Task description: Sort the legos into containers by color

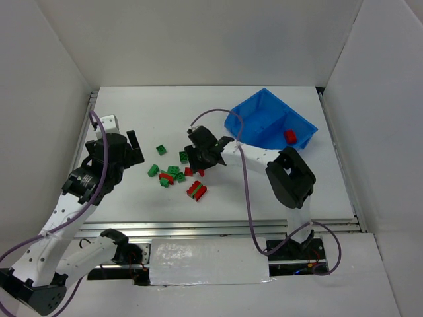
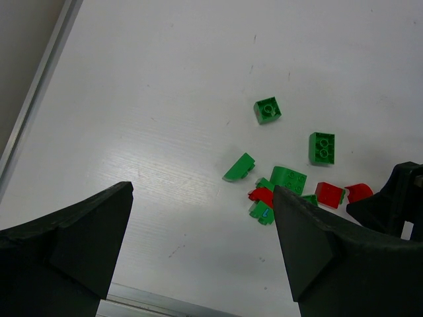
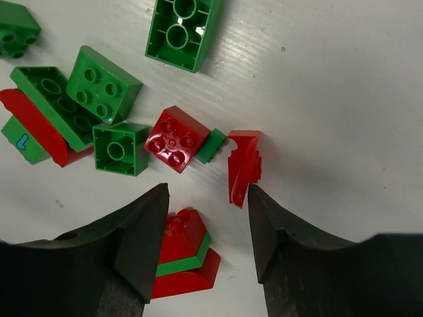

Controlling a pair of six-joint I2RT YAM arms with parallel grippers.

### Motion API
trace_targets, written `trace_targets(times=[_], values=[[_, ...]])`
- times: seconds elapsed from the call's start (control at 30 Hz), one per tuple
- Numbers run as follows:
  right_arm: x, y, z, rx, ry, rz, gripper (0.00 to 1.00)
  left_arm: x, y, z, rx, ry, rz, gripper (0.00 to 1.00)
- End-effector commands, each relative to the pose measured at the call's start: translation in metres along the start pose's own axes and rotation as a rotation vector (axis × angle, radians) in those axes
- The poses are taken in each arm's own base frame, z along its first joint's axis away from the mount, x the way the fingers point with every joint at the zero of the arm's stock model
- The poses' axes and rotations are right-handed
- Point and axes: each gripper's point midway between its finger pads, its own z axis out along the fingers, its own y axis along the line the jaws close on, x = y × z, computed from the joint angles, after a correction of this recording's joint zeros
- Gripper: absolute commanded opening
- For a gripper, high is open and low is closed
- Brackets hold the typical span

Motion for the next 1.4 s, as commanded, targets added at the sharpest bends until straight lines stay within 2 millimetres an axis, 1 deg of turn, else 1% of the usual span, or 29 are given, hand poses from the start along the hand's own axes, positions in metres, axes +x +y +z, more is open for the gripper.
trace_targets(times=[0.0, 0.1, 0.2, 0.4, 0.47, 0.53, 0.57, 0.63, 0.7, 0.73, 0.77, 0.8, 0.83, 0.87, 0.9, 0.93, 0.97, 1.0, 1.03, 1.07, 1.1, 1.13, 1.17, 1.2, 1.23, 1.27, 1.3, 1.33, 1.37], values=[[-0.014, 0.003, -0.005, 0.015, -0.023, -0.025, 0.58, -0.008, -0.002, 0.000, 0.010, -0.032, -0.007, 1.00], [-0.005, 0.003, -0.001, 0.009, -0.002, -0.022, 0.56, -0.008, -0.002, 0.001, 0.011, -0.029, -0.006, 1.00], [0.003, -0.004, 0.006, 0.045, 0.016, -0.020, 0.53, -0.008, -0.002, 0.000, 0.017, -0.031, -0.006, 0.99], [0.005, -0.012, 0.013, 0.089, 0.018, -0.018, 0.46, -0.008, -0.003, 0.000, 0.022, -0.031, -0.006, 0.99], [0.004, -0.013, 0.014, 0.097, 0.022, -0.020, 0.39, -0.008, -0.004, 0.000, 0.022, -0.031, -0.008, 1.00], [0.005, -0.014, 0.016, 0.106, 0.027, -0.022, 0.16, -0.008, -0.004, 0.000, 0.023, -0.029, -0.006, 0.99], [0.004, -0.017, 0.015, 0.122, 0.023, -0.015, 0.00, -0.008, -0.004, 0.000, 0.023, -0.029, -0.006, 1.00], [0.001, -0.022, 0.010, 0.148, 0.007, -0.006, 0.00, -0.008, -0.004, 0.001, 0.024, -0.029, -0.006, 0.99], [-0.010, -0.026, -0.003, 0.165, -0.034, 0.014, 0.00, -0.008, -0.004, 0.001, 0.025, -0.027, -0.003, 1.00], [-0.010, -0.036, -0.008, 0.201, -0.046, 0.028, 0.00, -0.008, -0.004, 0.001, 0.025, -0.027, -0.003, 0.99], [-0.021, -0.040, -0.022, 0.214, -0.085, 0.052, 0.00, -0.008, -0.004, 0.001, 0.025, -0.028, -0.004, 1.00], [-0.029, -0.059, -0.030, 0.246, -0.108, 0.119, 0.00, -0.008, -0.004, 0.001, 0.024, -0.029, -0.004, 1.00], [-0.029, -0.074, -0.037, 0.277, -0.111, 0.155, 0.00, -0.007, -0.004, 0.000, 0.025, -0.027, -0.003, 0.99], [-0.039, -0.088, -0.054, 0.303, -0.151, 0.206, 0.00, -0.009, -0.004, 0.000, 0.025, -0.031, -0.006, 0.99], [-0.044, -0.103, -0.064, 0.340, -0.179, 0.280, 0.00, -0.008, -0.004, 0.000, 0.026, -0.029, -0.005, 0.99], [-0.043, -0.132, -0.074, 0.401, -0.185, 0.346, 0.00, -0.008, -0.004, 0.000, 0.026, -0.029, -0.005, 1.00], [-0.051, -0.152, -0.097, 0.462, -0.247, 0.396, 0.00, -0.008, -0.004, 0.000, 0.027, -0.031, -0.006, 0.99], [-0.053, -0.167, -0.107, 0.499, -0.277, 0.464, 0.00, -0.008, -0.004, -0.001, 0.027, -0.031, -0.006, 1.00], [-0.048, -0.199, -0.120, 0.561, -0.288, 0.533, 0.00, -0.009, -0.004, -0.001, 0.027, -0.032, -0.006, 0.99], [-0.051, -0.214, -0.139, 0.597, -0.334, 0.578, 0.00, -0.009, -0.004, -0.001, 0.029, -0.032, -0.007, 1.00], [-0.050, -0.229, -0.148, 0.624, -0.350, 0.621, 0.00, -0.009, -0.004, -0.001, 0.029, -0.032, -0.007, 1.00], [-0.048, -0.254, -0.163, 0.665, -0.370, 0.673, 0.00, -0.008, -0.004, -0.001, 0.032, -0.031, -0.007, 0.99], [-0.045, -0.268, -0.168, 0.691, -0.373, 0.699, 0.00, -0.009, -0.005, -0.001, 0.034, -0.032, -0.006, 0.99], [-0.049, -0.278, -0.175, 0.707, -0.384, 0.713, 0.00, -0.009, -0.004, -0.001, 0.032, -0.032, -0.007, 0.99], [-0.046, -0.288, -0.179, 0.726, -0.374, 0.726, 0.00, -0.009, -0.004, -0.001, 0.032, -0.032, -0.009, 1.00], [-0.043, -0.302, -0.182, 0.752, -0.363, 0.745, 0.00, -0.009, -0.005, -0.001, 0.035, -0.033, -0.009, 1.00], [-0.047, -0.307, -0.185, 0.758, -0.372, 0.747, 0.03, -0.009, -0.005, -0.001, 0.032, -0.032, -0.007, 1.00], [-0.051, -0.310, -0.186, 0.754, -0.383, 0.745, 0.07, -0.008, -0.005, -0.001, 0.033, -0.029, -0.006, 1.00], [-0.053, -0.313, -0.185, 0.754, -0.378, 0.733, 0.27, -0.008, -0.005, -0.001, 0.033, -0.030, -0.006, 1.00]])
